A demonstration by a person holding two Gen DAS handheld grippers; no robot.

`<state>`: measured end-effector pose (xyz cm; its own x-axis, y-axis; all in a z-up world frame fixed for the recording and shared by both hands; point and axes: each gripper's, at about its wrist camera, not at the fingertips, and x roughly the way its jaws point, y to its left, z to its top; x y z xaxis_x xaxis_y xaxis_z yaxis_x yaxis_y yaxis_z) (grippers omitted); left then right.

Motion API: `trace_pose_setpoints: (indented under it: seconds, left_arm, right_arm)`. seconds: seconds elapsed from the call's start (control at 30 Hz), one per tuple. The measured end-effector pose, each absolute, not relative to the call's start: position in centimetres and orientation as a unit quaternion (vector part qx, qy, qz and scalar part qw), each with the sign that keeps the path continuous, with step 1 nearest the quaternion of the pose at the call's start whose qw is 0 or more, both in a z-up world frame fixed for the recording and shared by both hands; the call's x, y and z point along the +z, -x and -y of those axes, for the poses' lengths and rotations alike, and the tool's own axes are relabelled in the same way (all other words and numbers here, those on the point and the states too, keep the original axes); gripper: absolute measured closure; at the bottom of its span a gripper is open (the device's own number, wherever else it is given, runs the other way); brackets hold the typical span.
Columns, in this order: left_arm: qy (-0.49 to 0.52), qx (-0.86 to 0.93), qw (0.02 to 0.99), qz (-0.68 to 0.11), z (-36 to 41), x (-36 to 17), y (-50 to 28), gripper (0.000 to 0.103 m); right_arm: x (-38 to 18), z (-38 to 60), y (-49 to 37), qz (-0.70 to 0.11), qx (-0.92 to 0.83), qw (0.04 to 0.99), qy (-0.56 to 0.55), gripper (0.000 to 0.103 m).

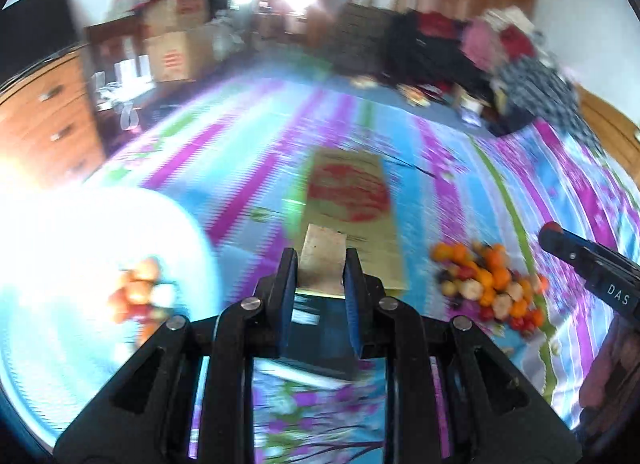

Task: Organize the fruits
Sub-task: 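Carry both items to the blue basket and open both tools to drop them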

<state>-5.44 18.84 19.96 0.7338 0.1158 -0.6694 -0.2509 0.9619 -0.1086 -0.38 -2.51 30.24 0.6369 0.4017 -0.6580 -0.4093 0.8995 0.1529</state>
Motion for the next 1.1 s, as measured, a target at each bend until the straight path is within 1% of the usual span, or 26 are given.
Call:
trace_pose_setpoints:
  seconds: [0.27,0.43,0.63,0.8,1.1]
  left_arm:
    - [0.137,0.188,0.920,-0.317,-26.1,22.4,9.6,0.080]
    - [0.163,0.225,0.906,-0.320,-29.9,21.8,11.2,0.080]
    - [0.194,0.255,0.887,-0.332,-34.0,20.1,13.4,0.079]
    - [0.216,0.274,0.872,-0.343,-36.7,18.5,14.9,0.079]
    - [0.249,0.276,0.851,-0.370,-40.1,16.7,15.3,0.079]
  right_arm:
    - [34.0,-8.0,0.5,-0.352,0.306,0.884,0.033,0.068]
    - [34.8,-14.5,0.6,-0.359,0.359,0.860,0.042,0.068]
    - [33.9,-20.8,0.2,-0.385,0.395,0.832,0.055,0.068]
    - [32.0,-25.2,0.0,-0.411,0.411,0.810,0.076,0.068]
    - [29.7,-31.1,0.0,-0.452,0.436,0.766,0.140,0.068]
